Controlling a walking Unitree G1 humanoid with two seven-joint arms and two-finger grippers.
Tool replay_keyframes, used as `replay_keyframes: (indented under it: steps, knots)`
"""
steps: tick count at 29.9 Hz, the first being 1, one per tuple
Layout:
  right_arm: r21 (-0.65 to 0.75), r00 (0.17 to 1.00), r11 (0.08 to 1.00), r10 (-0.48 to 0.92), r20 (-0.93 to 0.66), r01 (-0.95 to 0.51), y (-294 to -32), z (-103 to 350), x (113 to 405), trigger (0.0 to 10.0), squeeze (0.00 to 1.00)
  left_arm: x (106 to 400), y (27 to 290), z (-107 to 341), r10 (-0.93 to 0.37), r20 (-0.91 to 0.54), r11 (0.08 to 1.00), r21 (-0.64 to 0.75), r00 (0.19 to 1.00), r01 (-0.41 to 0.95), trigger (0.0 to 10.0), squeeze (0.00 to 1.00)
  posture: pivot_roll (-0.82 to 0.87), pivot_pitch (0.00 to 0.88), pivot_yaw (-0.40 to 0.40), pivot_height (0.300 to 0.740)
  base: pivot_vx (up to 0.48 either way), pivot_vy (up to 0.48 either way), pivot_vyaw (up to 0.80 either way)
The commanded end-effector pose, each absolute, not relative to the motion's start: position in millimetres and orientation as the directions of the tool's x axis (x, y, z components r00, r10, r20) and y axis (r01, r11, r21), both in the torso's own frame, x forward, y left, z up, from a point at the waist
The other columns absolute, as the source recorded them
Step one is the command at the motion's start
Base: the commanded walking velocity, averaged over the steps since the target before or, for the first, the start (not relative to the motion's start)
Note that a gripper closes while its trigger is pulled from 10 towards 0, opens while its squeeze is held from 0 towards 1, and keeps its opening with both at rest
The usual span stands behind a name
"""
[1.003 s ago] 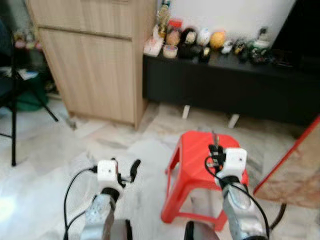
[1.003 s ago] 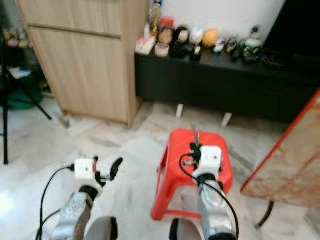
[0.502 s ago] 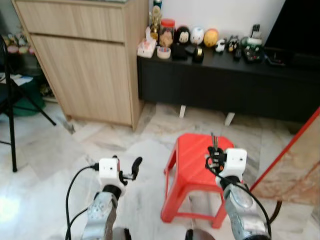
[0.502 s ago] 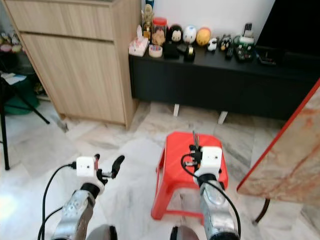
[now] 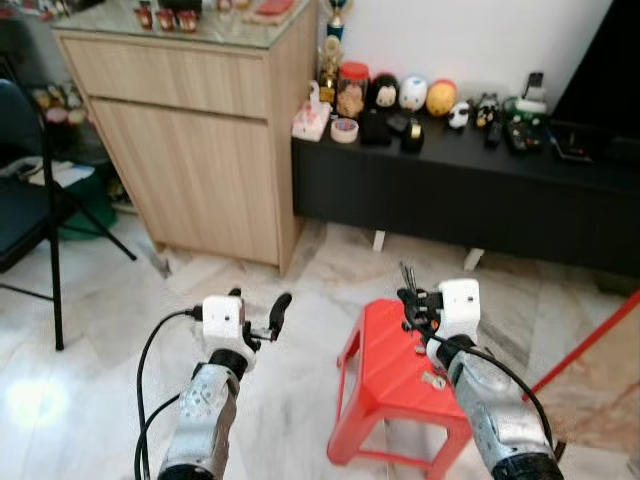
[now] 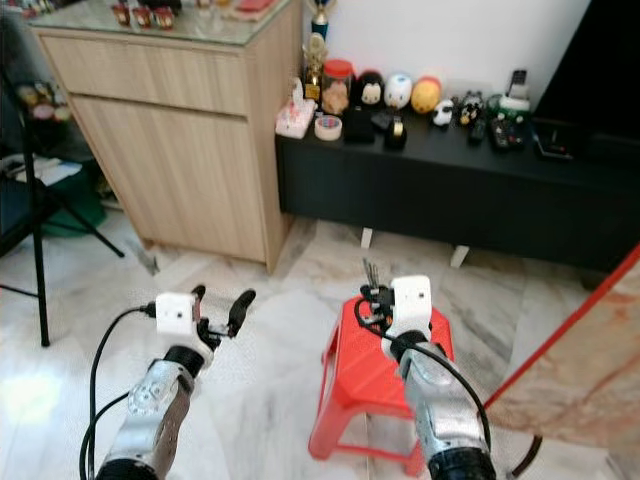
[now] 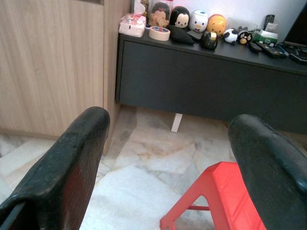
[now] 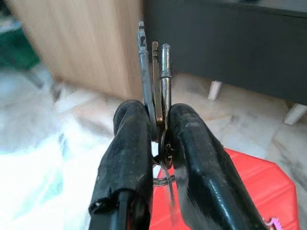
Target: Hang keys on a hook
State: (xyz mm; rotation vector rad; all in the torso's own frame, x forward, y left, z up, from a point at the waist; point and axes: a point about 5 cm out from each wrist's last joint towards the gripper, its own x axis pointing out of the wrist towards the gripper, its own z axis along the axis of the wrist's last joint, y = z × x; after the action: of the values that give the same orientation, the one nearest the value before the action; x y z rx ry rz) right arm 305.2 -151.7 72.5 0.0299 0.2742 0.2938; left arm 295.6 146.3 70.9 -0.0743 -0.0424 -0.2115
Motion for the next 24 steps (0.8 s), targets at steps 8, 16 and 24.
replay_keyframes:
  steps: [8, 16, 24]
  knots:
    - [-0.065, 0.751, 0.804, 0.519, -0.408, -0.591, -156.9, 89.1, 301.5, 10.0, 0.0, 291.0, 141.3, 82.3, -0.421, 0.04, 0.907, 0.045, 0.906, 0.419, 10.0, 0.0, 0.0, 0.019, -0.082, 0.74, 0.0, 0.0, 0.0]
    - [-0.175, 0.664, 0.672, 0.592, -0.457, -0.72, -167.7, 111.8, 310.7, 10.0, 0.0, 284.0, 135.3, 98.4, -0.675, -0.044, 0.718, 0.188, 0.736, 0.67, 10.0, 0.0, 0.01, 0.017, -0.085, 0.74, 0.0, 0.0, 0.0]
    - [-0.154, 0.463, 0.463, 0.684, -0.564, -0.873, -161.6, 105.3, 296.1, 10.0, 0.0, 271.4, 123.9, 95.1, -0.783, -0.196, 0.495, 0.377, 0.59, 0.783, 10.0, 0.0, 0.02, 0.01, -0.095, 0.74, 0.0, 0.0, 0.0]
